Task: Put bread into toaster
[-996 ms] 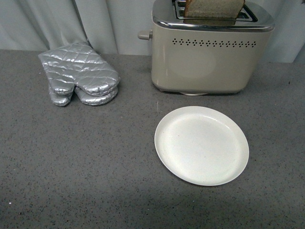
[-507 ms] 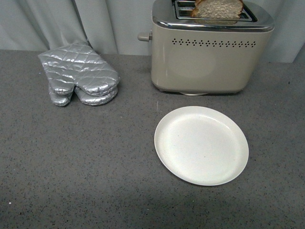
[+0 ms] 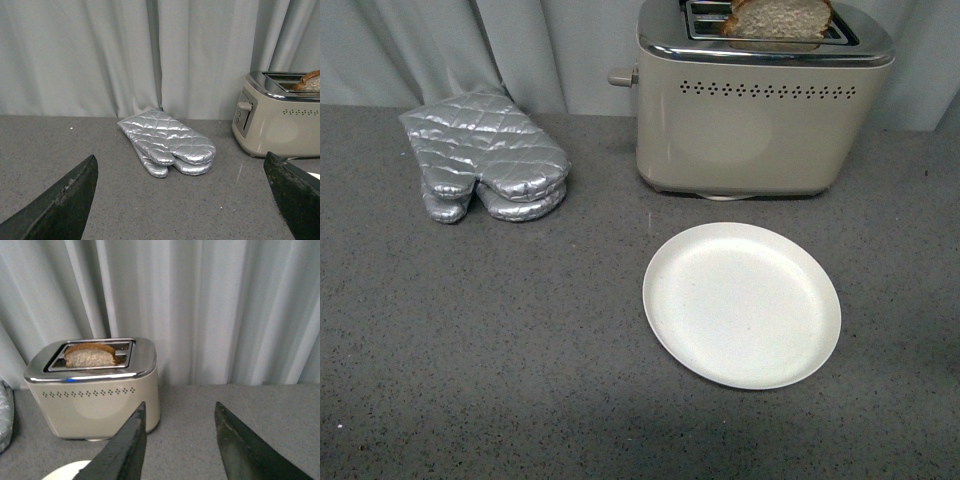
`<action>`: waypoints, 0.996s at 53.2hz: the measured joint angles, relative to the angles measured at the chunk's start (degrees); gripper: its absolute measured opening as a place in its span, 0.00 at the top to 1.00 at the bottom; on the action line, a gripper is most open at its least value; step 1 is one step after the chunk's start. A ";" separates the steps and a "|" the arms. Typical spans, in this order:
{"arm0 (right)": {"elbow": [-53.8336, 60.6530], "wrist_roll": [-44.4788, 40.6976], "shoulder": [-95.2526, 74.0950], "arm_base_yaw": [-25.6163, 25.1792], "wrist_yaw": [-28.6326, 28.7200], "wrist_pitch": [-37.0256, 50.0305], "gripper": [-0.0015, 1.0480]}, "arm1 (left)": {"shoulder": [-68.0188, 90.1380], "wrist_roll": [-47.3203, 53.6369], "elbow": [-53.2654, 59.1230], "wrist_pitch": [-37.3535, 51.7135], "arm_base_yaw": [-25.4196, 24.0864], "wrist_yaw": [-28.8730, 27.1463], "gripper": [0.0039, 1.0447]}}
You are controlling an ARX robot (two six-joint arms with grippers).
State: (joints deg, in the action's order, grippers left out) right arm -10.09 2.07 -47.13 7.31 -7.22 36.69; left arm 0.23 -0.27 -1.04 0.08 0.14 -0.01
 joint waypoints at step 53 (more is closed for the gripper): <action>9.84 -1.86 27.39 -7.17 7.13 -16.70 0.99 | 0.00 0.00 0.00 -0.02 0.00 0.00 0.06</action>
State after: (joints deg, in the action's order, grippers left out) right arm -0.25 0.21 -19.75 0.14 -0.10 19.99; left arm 0.23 -0.27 -1.04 0.05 0.14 -0.01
